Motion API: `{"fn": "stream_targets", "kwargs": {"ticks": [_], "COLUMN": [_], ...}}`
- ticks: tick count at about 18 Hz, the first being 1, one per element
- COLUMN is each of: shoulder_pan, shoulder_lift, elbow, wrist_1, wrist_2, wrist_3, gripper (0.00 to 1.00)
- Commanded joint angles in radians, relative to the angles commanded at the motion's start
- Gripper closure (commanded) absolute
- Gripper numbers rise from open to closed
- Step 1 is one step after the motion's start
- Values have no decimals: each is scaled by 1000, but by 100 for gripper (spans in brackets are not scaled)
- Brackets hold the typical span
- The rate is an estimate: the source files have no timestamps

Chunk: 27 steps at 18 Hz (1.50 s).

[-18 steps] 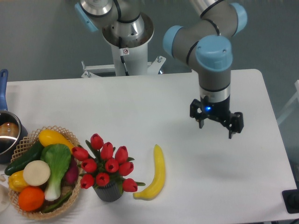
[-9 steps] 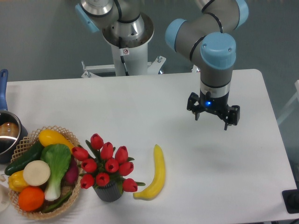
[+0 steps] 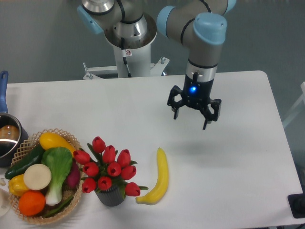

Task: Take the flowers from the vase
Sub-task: 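Lower the open gripper onto the tulip stems above the grey vase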

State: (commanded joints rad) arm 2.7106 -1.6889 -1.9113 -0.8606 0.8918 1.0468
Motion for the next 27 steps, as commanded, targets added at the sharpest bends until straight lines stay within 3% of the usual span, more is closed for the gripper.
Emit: {"fn": "stream_targets", "kwargs": {"ticks": [5, 8, 10, 27], "shoulder_pan": [-58, -69, -75, -209], "shoulder_lift": [-104, -187, -209, -285], "elbow": [70, 123, 126, 158], "wrist_1": [41, 67, 72, 123], "wrist_2": [-75, -255, -356, -376], "wrist_3": [-39, -42, -42, -47], "gripper": [0, 0, 0, 0]}}
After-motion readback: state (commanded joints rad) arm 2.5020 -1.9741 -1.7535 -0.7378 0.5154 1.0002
